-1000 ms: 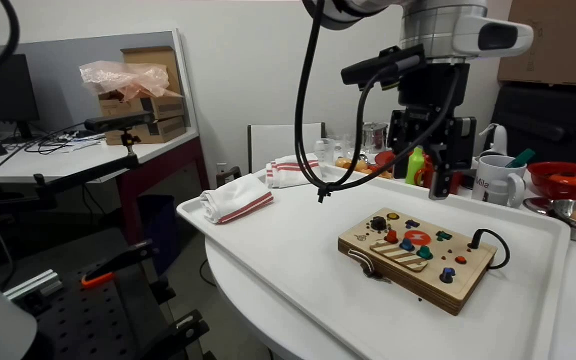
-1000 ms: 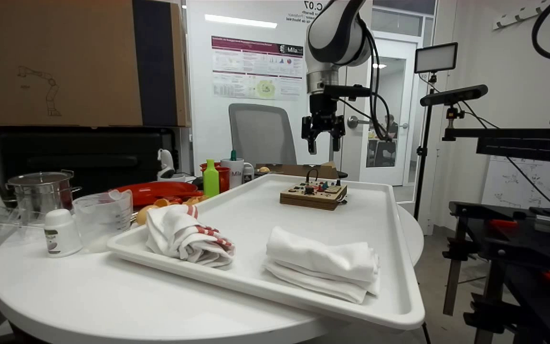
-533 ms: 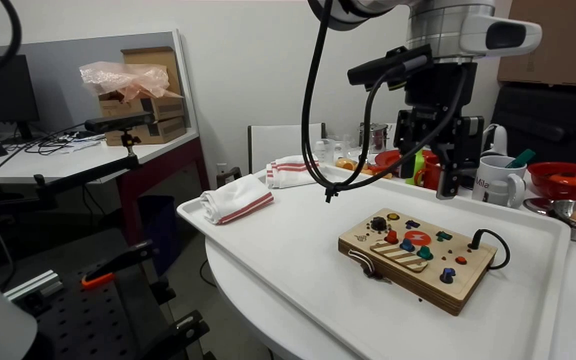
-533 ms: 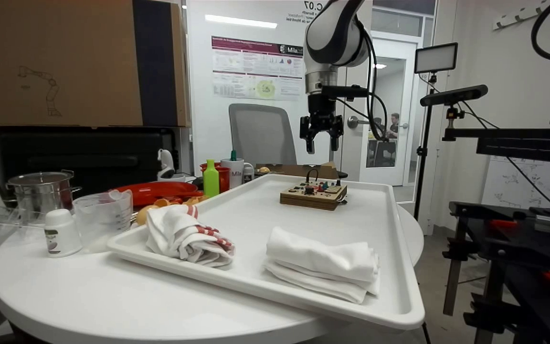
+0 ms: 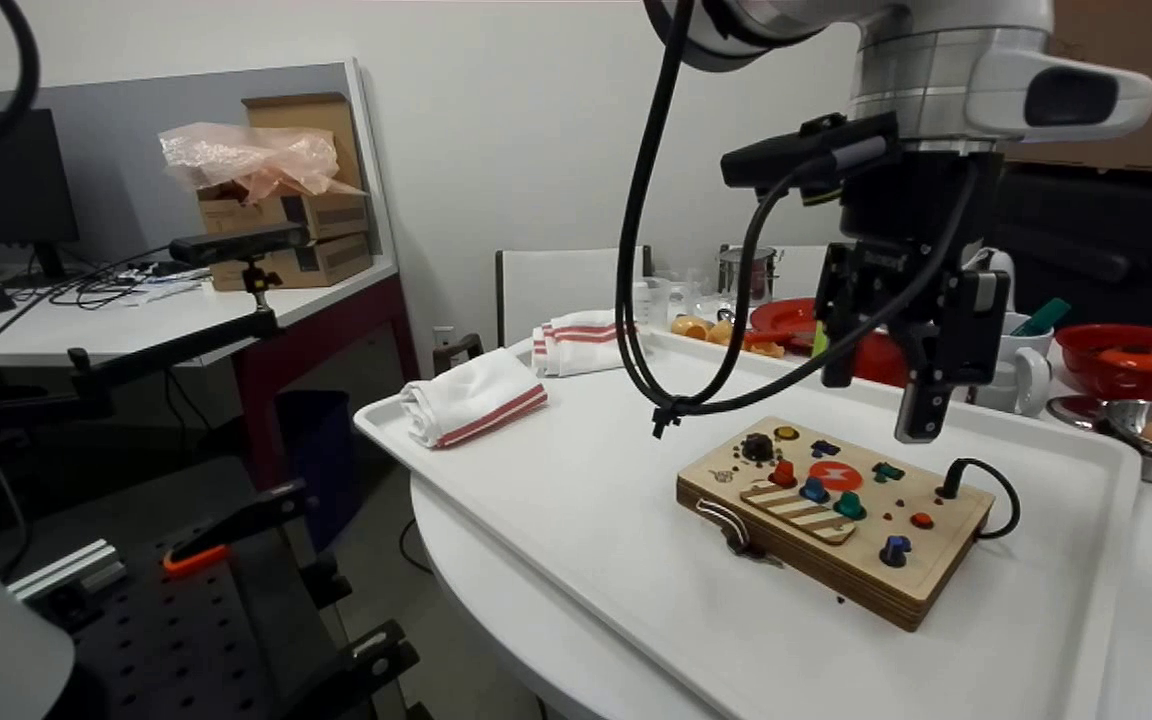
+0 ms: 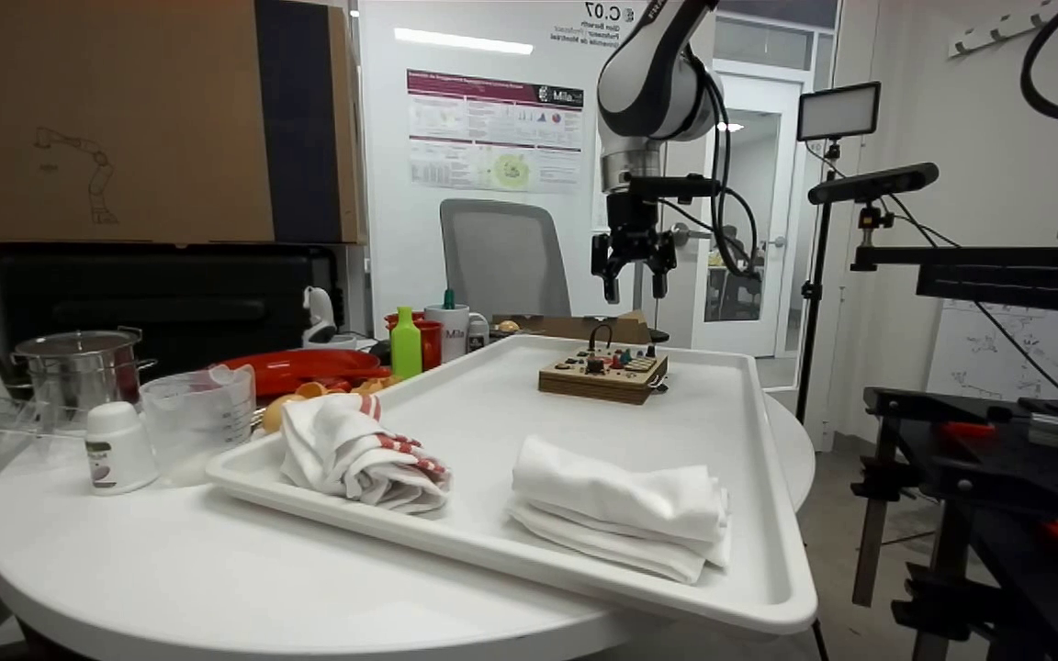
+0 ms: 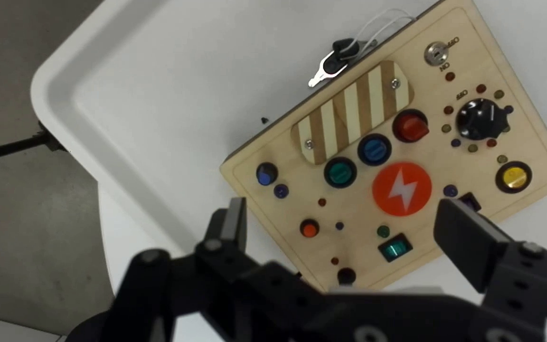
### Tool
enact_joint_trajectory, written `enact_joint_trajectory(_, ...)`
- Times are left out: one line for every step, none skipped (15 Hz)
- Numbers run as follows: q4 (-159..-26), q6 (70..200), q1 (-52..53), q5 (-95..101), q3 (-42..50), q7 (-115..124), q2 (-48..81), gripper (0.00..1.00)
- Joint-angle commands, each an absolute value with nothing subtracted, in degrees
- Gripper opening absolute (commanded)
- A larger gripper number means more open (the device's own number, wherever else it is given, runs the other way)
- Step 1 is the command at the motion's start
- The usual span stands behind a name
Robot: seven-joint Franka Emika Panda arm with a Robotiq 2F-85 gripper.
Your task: Press the orange button on the object on the table
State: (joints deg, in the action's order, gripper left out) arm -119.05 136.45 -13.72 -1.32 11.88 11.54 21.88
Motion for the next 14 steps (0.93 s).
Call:
enact_joint_trajectory(-116.5,136.9,-14.7,-5.3,11.6,10.3,24.6,0.74)
enact_joint_trajectory(-116.1,137.2,-14.9,-5.9,11.5,10.4,25.2,0.68)
enact_joint_trajectory(-115.7,137.2,-14.9,-6.3,11.6,10.7,25.6,0.60)
enact_joint_trajectory(-115.2,137.5,-15.0,-6.7,11.6,10.7,26.2,0.53)
enact_joint_trajectory(-114.8,137.6,-15.0,-6.9,11.7,11.0,26.7,0.44)
enact_joint_trajectory(-114.3,137.9,-15.0,-7.2,11.8,11.1,27.3,0.37)
enact_joint_trajectory(-113.9,138.2,-15.0,-7.3,11.9,11.4,27.8,0.31)
enact_joint_trajectory(-113.1,138.8,-15.0,-7.3,12.0,11.8,28.7,0.22)
enact_joint_trajectory(-112.6,139.0,-15.1,-7.4,12.1,11.9,29.2,0.15)
enact_joint_trajectory(-111.6,139.1,-15.2,-7.4,12.2,12.3,30.1,0.06)
enact_joint_trajectory(-111.0,139.1,-15.3,-7.4,12.3,12.6,30.6,0.01)
enact_joint_trajectory(-110.4,139.0,-15.5,-7.5,12.4,12.8,31.3,0.00)
enact_joint_trajectory(-109.8,138.9,-15.5,-7.6,12.5,13.1,31.8,0.00)
enact_joint_trajectory(-109.1,138.8,-15.7,-7.7,12.6,13.5,32.5,0.00)
